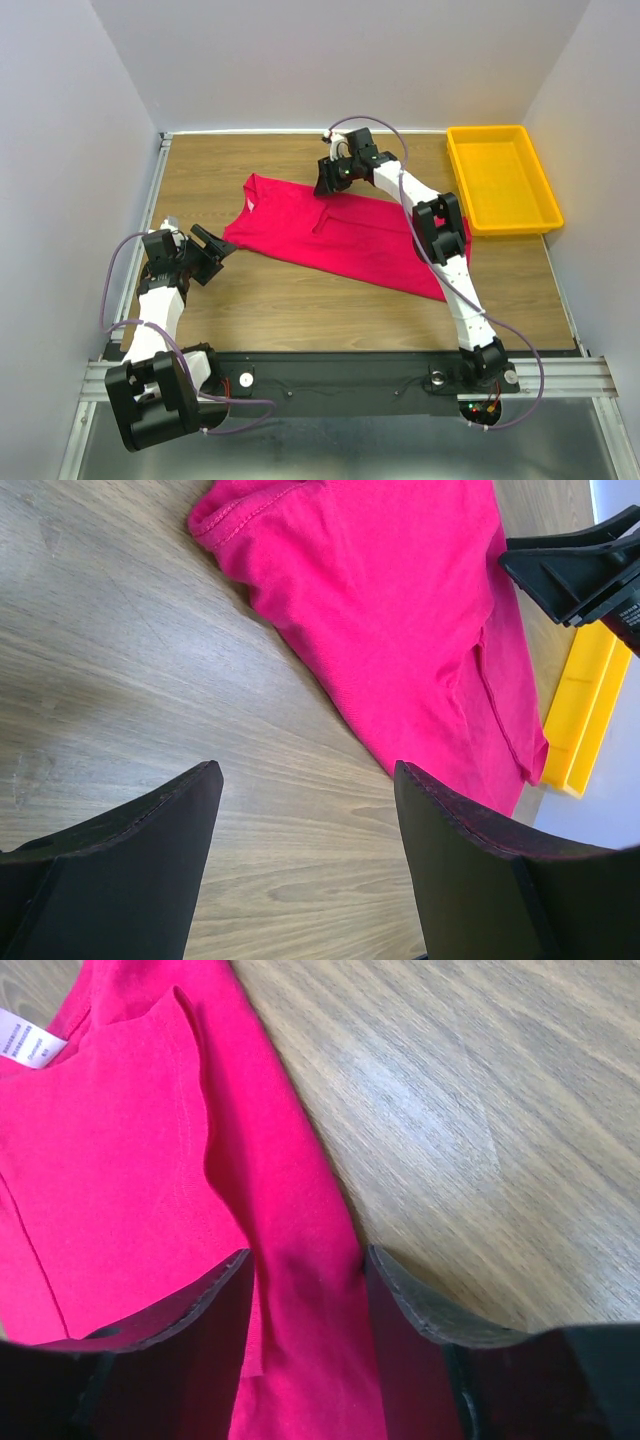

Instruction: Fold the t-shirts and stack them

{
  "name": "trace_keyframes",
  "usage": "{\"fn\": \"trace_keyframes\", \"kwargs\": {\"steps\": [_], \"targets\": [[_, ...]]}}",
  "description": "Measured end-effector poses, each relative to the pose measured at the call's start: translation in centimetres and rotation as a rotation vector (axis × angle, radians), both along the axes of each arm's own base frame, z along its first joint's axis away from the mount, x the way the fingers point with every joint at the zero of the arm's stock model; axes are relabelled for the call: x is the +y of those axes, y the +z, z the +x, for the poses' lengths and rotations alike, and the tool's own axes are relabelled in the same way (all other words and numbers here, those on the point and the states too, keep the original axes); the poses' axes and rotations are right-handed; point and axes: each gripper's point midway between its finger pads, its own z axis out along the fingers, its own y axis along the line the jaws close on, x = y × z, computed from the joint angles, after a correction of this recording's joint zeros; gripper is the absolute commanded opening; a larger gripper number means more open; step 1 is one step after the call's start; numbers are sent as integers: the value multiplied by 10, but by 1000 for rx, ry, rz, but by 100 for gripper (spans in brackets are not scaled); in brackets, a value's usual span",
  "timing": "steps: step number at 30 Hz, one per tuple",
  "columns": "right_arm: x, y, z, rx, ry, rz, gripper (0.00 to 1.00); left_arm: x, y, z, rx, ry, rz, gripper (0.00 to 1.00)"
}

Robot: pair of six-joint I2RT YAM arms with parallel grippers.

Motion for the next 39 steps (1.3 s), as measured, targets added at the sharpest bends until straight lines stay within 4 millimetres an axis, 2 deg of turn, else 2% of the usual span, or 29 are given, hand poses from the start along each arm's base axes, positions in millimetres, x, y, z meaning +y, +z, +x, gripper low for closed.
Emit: {"fn": "trace_keyframes", "kwargs": {"steps": [11, 12, 13, 14, 20, 24, 27, 30, 36, 37, 39], "targets": [[-5, -4, 3, -20, -10, -35, 23, 0, 0, 0, -1, -1, -1, 80], [-5, -4, 4, -19, -14, -38, 19, 0, 0, 0, -2, -1, -1, 80], [-6, -5, 4, -19, -17, -43, 3, 0, 0, 0, -2, -1, -1, 80], [-7, -5, 5, -19, -22, -49, 1, 0, 0, 0, -2, -1, -1, 80], [-8, -5, 11, -23, -50, -64, 0, 0, 0, 0, -3, -1, -1, 80], [-10, -6, 28, -29, -124, -65, 0, 0, -2, 1, 4, -1, -3, 80], [-20, -8, 43, -19, -219, -69, 0, 0, -6, 0, 19, -1, -7, 80], [-39, -6, 63, -13, -345, -64, 1, 0, -9, 0, 33, -1, -10, 80], [-99, -4, 106, -41, -599, -87, 0, 0, -14, 1, 51, 0, -17, 80], [-106, -3, 110, -45, -622, -88, 4, 0, -14, 1, 50, 1, -19, 80], [-120, -4, 116, -47, -663, -89, 19, 0, -14, 3, 45, 2, -21, 80]]}}
